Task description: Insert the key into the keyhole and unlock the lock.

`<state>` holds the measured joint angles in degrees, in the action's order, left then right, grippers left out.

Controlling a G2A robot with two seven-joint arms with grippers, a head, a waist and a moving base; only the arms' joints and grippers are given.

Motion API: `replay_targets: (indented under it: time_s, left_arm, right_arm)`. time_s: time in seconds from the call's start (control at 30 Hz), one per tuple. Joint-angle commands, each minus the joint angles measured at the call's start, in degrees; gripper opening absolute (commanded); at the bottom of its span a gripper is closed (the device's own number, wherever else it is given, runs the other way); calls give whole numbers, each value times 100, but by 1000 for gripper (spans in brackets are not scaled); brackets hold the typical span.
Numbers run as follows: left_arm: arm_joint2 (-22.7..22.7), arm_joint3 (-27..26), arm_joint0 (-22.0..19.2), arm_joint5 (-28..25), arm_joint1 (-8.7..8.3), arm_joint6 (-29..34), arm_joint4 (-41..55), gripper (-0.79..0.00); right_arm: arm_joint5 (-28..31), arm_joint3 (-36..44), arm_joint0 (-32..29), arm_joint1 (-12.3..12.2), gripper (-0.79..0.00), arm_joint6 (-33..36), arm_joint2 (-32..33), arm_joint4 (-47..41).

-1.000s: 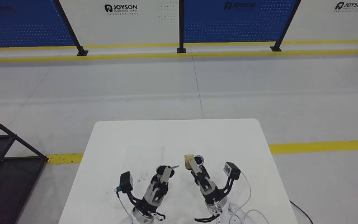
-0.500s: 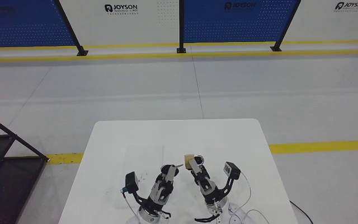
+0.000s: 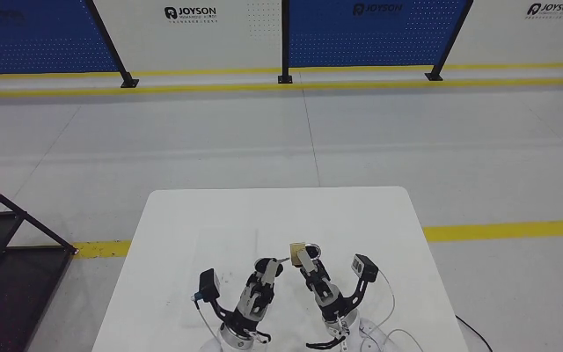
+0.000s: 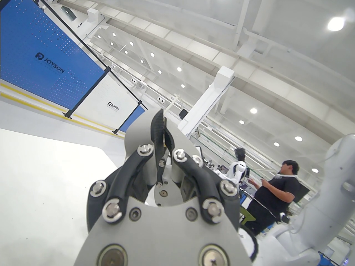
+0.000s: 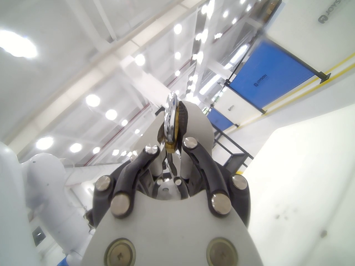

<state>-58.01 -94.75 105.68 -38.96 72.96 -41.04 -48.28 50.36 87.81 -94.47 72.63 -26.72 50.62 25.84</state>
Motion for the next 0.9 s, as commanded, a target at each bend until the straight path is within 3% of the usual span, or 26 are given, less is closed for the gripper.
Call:
replay_targets:
  time_s: [0.0,0.87]
  left_arm:
    - [12,5,-16,8,5,12,17,-785]
    - [-20,100,-140,49,40,133,212,-785]
  right_arm:
    - [0,0,0,0,-785,0,0,0]
    - [0,0,0,0,-785,0,0,0]
